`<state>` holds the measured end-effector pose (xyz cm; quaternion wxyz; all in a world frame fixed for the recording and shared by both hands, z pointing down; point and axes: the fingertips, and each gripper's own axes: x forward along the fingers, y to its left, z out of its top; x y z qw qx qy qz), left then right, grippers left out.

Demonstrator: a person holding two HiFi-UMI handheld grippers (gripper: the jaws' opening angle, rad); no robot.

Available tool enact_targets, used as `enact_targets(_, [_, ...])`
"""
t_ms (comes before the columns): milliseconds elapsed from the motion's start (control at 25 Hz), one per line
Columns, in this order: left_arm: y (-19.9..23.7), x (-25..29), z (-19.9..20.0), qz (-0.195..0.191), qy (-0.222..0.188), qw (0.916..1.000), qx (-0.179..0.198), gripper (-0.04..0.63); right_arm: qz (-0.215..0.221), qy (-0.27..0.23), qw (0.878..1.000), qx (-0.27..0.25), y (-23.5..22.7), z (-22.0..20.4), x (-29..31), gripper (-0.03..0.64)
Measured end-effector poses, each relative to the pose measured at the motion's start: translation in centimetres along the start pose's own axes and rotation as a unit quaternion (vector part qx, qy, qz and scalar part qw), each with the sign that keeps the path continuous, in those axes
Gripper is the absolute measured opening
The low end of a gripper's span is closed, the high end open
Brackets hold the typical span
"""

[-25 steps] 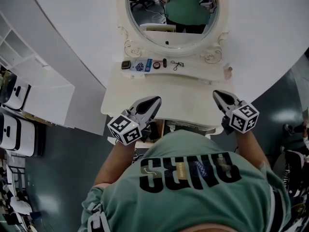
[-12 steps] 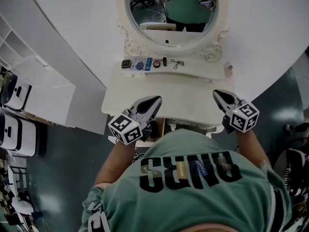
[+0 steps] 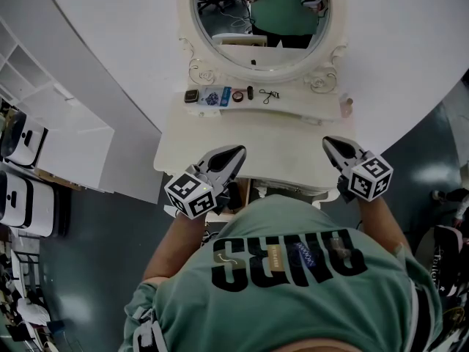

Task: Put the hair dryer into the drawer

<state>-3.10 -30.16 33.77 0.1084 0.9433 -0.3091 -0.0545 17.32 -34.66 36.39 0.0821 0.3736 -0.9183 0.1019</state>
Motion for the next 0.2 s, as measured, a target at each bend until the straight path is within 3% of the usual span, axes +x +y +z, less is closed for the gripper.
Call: enact_targets(200, [-0.13,-0.28,0.01,0.000,0.001,1.0000,-0.001,0.009,0.004,0.004,1.000,-0.003,0.52,-0.10,-0.02,-0.006])
